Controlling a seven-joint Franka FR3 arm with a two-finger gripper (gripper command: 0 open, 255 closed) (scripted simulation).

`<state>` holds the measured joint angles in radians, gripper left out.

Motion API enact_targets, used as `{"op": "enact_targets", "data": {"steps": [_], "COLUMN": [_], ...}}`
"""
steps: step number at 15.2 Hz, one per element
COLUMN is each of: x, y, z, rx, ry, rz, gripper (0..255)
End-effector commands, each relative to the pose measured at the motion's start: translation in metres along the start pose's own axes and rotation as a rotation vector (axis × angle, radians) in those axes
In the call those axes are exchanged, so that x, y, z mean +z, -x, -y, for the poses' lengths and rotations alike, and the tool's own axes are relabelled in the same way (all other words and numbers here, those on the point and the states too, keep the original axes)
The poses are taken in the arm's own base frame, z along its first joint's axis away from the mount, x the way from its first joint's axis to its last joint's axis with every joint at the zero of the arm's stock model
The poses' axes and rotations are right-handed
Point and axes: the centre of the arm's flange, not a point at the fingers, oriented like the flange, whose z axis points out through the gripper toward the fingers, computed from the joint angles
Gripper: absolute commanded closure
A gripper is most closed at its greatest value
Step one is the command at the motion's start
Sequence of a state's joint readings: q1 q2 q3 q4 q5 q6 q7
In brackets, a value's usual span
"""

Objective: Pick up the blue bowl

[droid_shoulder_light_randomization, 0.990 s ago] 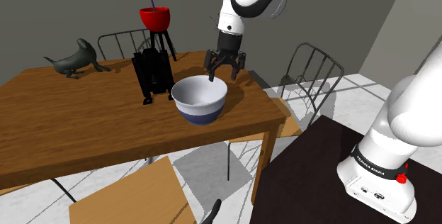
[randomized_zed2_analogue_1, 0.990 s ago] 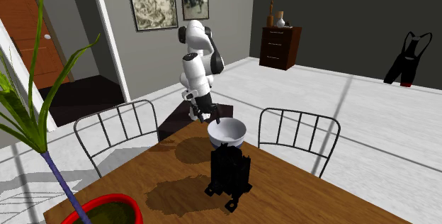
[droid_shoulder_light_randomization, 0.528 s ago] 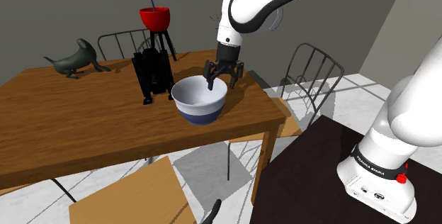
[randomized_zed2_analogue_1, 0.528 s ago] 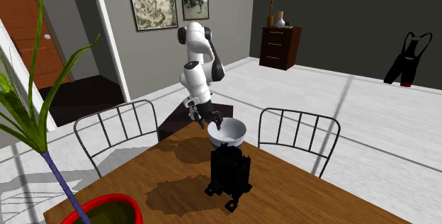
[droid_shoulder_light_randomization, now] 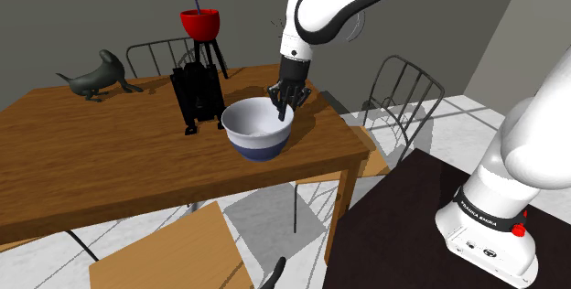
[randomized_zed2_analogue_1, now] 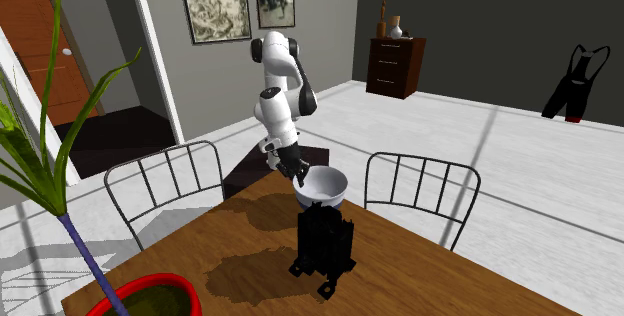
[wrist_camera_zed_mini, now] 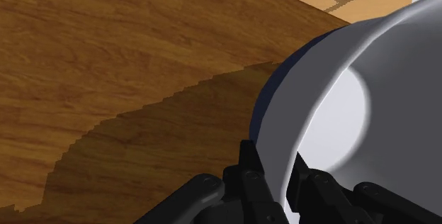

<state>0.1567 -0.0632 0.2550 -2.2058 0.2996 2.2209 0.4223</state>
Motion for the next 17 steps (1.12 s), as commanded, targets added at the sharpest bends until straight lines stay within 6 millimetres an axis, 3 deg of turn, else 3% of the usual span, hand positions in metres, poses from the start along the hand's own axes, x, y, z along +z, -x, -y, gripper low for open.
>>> {"op": "enact_targets", "data": {"steps": [1,3,17], "x": [0.0,0.0,-0.072], "y": [0.0,0.001,0.004], "z": [0.0,0.0,0.018], "rx": [0.0,0.0,0.0], "ry": [0.0,0.0,0.0], "rz": [0.0,0.0,0.0], "gripper": [255,255,255]}}
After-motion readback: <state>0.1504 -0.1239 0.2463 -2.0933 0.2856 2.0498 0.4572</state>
